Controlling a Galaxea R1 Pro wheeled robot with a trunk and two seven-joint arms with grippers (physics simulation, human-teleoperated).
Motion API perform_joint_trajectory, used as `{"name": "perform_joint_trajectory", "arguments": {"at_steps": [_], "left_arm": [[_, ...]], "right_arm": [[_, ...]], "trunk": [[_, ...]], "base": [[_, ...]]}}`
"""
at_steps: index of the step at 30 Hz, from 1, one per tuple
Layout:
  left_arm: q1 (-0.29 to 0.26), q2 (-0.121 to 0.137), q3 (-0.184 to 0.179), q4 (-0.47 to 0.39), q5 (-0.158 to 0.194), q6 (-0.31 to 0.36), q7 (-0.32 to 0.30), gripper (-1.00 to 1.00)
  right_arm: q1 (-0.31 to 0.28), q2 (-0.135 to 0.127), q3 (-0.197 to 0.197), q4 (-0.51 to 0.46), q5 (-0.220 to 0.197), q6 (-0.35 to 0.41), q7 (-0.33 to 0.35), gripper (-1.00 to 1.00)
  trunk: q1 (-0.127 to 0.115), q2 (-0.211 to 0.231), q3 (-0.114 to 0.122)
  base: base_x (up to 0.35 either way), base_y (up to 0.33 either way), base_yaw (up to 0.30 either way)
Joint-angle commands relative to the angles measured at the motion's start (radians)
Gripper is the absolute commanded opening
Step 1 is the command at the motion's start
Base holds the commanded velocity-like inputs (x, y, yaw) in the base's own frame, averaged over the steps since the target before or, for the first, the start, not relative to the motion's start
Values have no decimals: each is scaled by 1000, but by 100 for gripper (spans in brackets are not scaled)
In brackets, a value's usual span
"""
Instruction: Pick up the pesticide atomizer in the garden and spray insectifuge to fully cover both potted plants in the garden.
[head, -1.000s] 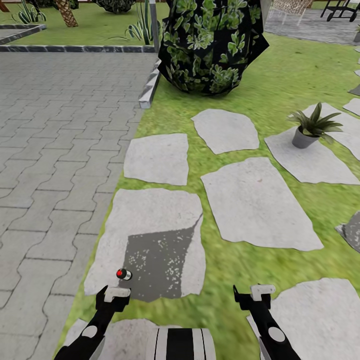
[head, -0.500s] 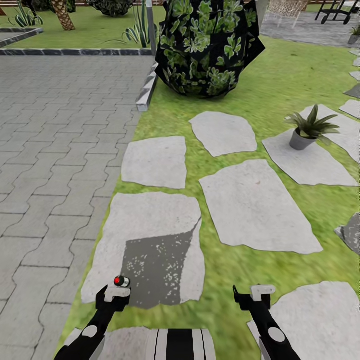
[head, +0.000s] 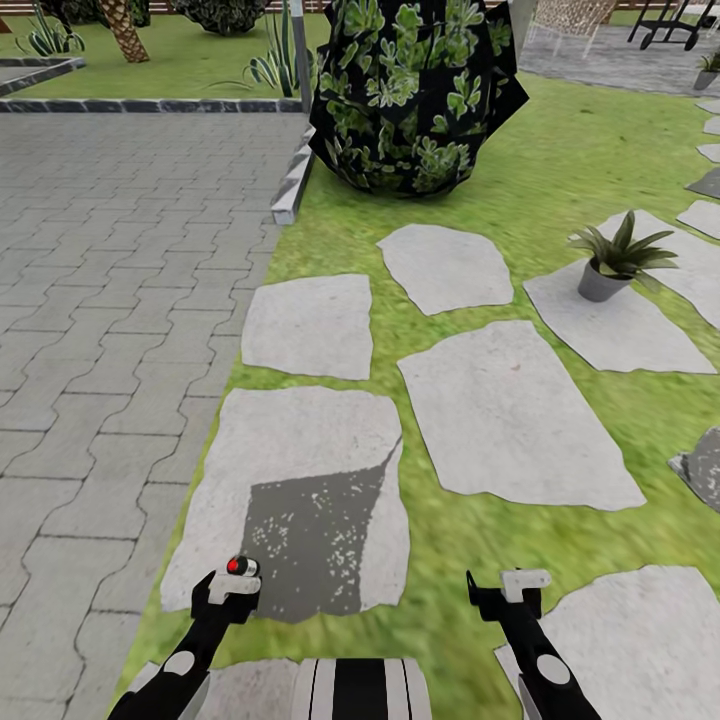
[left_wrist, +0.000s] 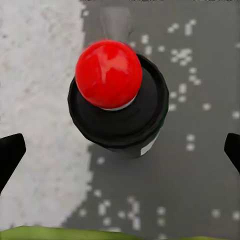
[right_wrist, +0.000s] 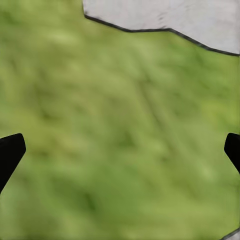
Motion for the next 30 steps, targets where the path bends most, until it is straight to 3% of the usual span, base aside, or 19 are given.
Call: {"name": "perform_joint_trajectory", "arguments": {"at_steps": [1,30], "left_arm": [[-1,-1,6,1,-11,-4,2,100],[0,0,7,1,-11,-4,2,100]], "right_arm": [[0,0,-1,1,10,-2,-3,100],[0,0,-1,2,10,-2,-3,100]], "trunk": [[0,0,-1],[0,0,-1]], "base": [[21,0,0],[33,0,0]]}}
